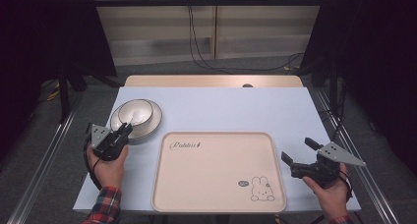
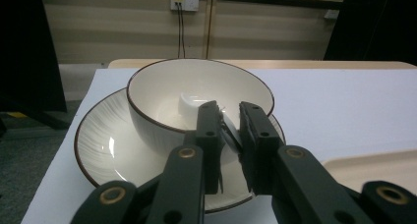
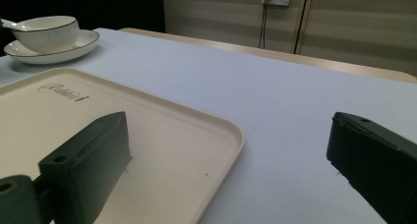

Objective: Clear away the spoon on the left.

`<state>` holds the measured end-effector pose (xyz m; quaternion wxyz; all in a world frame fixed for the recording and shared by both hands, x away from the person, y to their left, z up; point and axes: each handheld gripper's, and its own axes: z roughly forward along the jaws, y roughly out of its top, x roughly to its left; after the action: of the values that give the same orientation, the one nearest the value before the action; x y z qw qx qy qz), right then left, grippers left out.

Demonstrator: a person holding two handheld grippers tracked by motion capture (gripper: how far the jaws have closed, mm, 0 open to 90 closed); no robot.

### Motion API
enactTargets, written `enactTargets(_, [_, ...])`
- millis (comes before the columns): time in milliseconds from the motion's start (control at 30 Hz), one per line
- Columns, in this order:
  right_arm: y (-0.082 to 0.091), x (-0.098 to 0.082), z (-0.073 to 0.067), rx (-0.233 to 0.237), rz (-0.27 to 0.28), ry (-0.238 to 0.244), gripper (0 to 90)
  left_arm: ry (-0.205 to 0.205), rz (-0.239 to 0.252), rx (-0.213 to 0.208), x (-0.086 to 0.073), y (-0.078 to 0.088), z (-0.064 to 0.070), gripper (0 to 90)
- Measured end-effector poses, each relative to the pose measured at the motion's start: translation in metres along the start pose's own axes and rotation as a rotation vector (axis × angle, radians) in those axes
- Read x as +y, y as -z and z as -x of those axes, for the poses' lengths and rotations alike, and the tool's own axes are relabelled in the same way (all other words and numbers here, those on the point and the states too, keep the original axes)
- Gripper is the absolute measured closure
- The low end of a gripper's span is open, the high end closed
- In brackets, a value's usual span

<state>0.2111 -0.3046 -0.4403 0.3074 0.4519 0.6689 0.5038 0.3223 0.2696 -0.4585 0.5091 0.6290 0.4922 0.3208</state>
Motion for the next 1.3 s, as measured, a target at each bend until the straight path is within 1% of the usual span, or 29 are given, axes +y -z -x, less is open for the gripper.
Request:
enactTargets(33, [0.0, 0.0, 0.0, -0.002, 0.003, 0.005, 2.3, 0.01, 0.002, -0.005, 0.001, 0.0, 0.001, 83.0])
enactTargets(67, [0.0, 0.0, 0.0, -0.001, 0.005, 0.003, 2.3, 0.009, 0.001, -0.005, 0.001, 0.001, 0.001, 85.4])
enactTargets(100, [0.0, 0.0, 0.0, 0.001, 0.003, 0.002, 2.3, 0.004, 0.0, -0.014, 0.001, 0.001, 0.001, 85.3])
enactTargets(233, [0.0, 0.0, -0.001, 0.0, 0.003, -0.002, 2.3, 0.008, 0.001, -0.001, 0.001, 0.001, 0.001, 85.3])
enactTargets(367, [-0.001, 0.0, 0.0, -0.002, 0.005, 0.009, 2.3, 0.003, 0.002, -0.009, 0.0, 0.001, 0.0, 85.2])
enactTargets(400, [-0.001, 0.0, -0.001, -0.001, 0.009, 0.004, 2.2, 0.009, 0.003, -0.018, 0.002, 0.001, 0.0, 85.3])
enactTargets(467, [-0.001, 0.001, -0.001, 0.001, 0.006, 0.004, 2.2, -0.007, -0.006, -0.013, 0.006, 0.002, -0.001, 85.3])
enactTargets(500, [-0.001, 0.001, -0.001, 0.001, 0.006, 0.004, 2.2, -0.007, -0.006, -0.013, 0.006, 0.002, -0.001, 85.3])
enactTargets(533, [-0.001, 0.001, 0.0, -0.008, 0.012, 0.007, 2.2, -0.009, -0.003, -0.018, 0.012, 0.004, -0.001, 85.4])
enactTargets(567, [-0.001, 0.001, 0.0, -0.008, 0.012, 0.007, 2.2, -0.009, -0.003, -0.018, 0.012, 0.004, -0.001, 85.3])
enactTargets(600, [-0.001, 0.001, 0.0, -0.011, 0.013, 0.004, 2.1, -0.005, -0.002, -0.024, 0.015, 0.004, -0.001, 85.3])
enactTargets(633, [0.0, 0.002, 0.001, -0.007, 0.014, -0.007, 2.1, -0.011, 0.0, -0.017, 0.02, 0.003, 0.0, 85.3])
enactTargets(667, [0.0, 0.002, 0.001, -0.007, 0.014, -0.007, 2.1, -0.011, 0.0, -0.017, 0.02, 0.003, 0.0, 85.2])
enactTargets(700, [0.0, 0.002, 0.002, -0.013, 0.017, -0.011, 2.1, 0.0, -0.002, -0.023, 0.024, 0.002, 0.0, 85.3])
enactTargets(767, [0.0, 0.002, 0.002, -0.006, 0.018, -0.021, 2.0, 0.003, -0.001, -0.023, 0.027, -0.001, 0.0, 85.2])
enactTargets(800, [0.0, 0.002, 0.002, -0.006, 0.018, -0.021, 2.0, -0.002, -0.002, -0.028, 0.029, -0.002, 0.0, 85.2])
enactTargets(833, [0.0, 0.002, 0.002, -0.006, 0.02, -0.016, 2.1, 0.002, -0.004, -0.02, 0.031, -0.004, 0.001, 85.2])
enactTargets(867, [0.0, 0.002, 0.001, -0.001, 0.011, -0.017, 2.1, 0.001, -0.009, -0.013, 0.035, -0.007, 0.002, 85.3])
enactTargets(900, [-0.001, 0.002, 0.001, 0.0, 0.014, -0.01, 2.1, -0.005, -0.009, -0.021, 0.037, -0.009, 0.003, 85.3])
enactTargets(1000, [-0.001, 0.002, 0.001, 0.003, 0.013, -0.01, 2.1, -0.001, -0.01, -0.024, 0.04, -0.013, 0.003, 85.2])
enactTargets(1033, [-0.001, 0.002, 0.001, 0.002, 0.015, -0.01, 2.0, 0.012, -0.005, -0.02, 0.042, -0.017, 0.001, 85.2])
enactTargets(1067, [-0.001, 0.002, 0.001, 0.003, 0.016, -0.012, 2.0, 0.008, -0.011, -0.011, 0.043, -0.018, 0.001, 85.2])
enactTargets(1100, [-0.001, 0.002, 0.001, 0.003, 0.016, -0.012, 2.0, 0.008, -0.011, -0.011, 0.043, -0.018, 0.001, 85.2])
enactTargets(1133, [-0.001, 0.003, 0.002, 0.003, 0.022, -0.019, 1.9, 0.014, -0.002, -0.022, 0.045, -0.022, 0.0, 85.2])
enactTargets(1167, [-0.001, 0.003, 0.002, 0.003, 0.022, -0.019, 1.9, 0.014, -0.002, -0.022, 0.045, -0.022, 0.0, 85.2])
enactTargets(1200, [-0.001, 0.003, 0.002, 0.004, 0.022, -0.023, 1.8, 0.024, 0.005, -0.017, 0.045, -0.024, 0.0, 85.2])
enactTargets(1233, [-0.001, 0.003, 0.002, 0.004, 0.022, -0.023, 1.8, 0.023, 0.008, -0.023, 0.046, -0.025, -0.001, 85.2])
enactTargets(1300, [0.0, 0.004, 0.003, 0.014, 0.036, -0.056, 1.7, 0.029, 0.01, -0.008, 0.047, -0.029, -0.001, 85.1])
